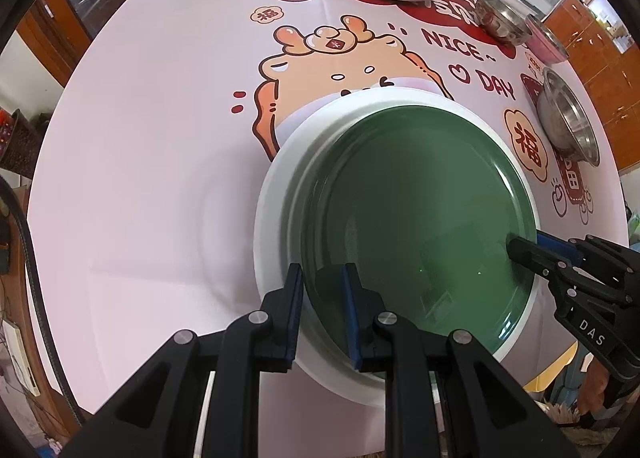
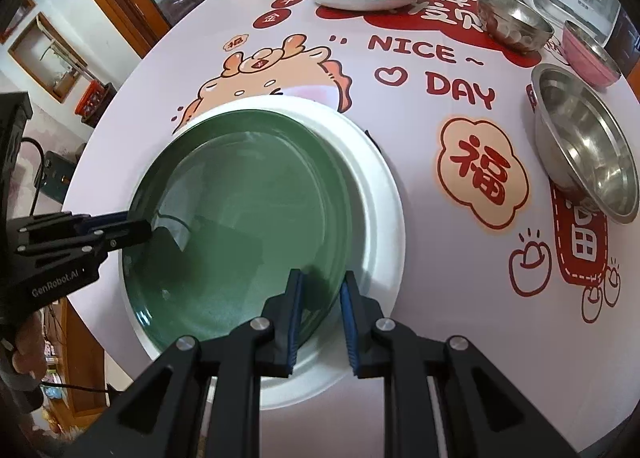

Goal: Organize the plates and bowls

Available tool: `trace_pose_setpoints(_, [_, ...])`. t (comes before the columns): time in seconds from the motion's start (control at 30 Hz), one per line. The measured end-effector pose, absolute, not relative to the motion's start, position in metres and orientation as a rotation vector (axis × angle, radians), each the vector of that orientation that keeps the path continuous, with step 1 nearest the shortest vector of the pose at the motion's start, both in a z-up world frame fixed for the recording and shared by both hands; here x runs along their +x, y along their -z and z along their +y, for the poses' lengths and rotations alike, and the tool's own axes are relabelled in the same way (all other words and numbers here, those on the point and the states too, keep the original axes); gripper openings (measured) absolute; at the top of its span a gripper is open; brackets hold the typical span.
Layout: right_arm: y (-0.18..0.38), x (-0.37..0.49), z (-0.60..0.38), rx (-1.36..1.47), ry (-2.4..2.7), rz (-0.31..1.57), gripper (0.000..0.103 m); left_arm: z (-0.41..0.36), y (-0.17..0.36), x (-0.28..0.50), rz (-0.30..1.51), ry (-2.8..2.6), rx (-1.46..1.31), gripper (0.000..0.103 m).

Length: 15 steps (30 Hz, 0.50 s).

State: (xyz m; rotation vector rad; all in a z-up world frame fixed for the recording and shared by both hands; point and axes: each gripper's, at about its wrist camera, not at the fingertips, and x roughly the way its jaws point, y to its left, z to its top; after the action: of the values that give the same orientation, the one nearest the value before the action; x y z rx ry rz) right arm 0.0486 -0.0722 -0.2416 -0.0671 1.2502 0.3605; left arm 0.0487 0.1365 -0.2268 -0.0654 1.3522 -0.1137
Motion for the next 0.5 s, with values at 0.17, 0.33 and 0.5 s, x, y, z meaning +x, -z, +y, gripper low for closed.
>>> trace_pose_setpoints(0.17, [0.242, 0.050, -0.069, -0.100, -0.347, 1.267, 0.020, 0.136, 0.226, 0.048, 1.353, 0.120, -0.048, 0.017])
trace_pose_setpoints(0.33, [0.240, 0.049, -0.064, -0.155, -0.326, 1.263, 0.020, 0.135, 0.225, 0.046, 1.355, 0.126, -0.037, 0.017])
trace_pose_setpoints(0.5, [0.233, 0.045, -0.061, -0.182, -0.327, 1.236, 0.026, 0.132, 0.217, 0.044, 1.329, 0.134, -0.005, 0.018])
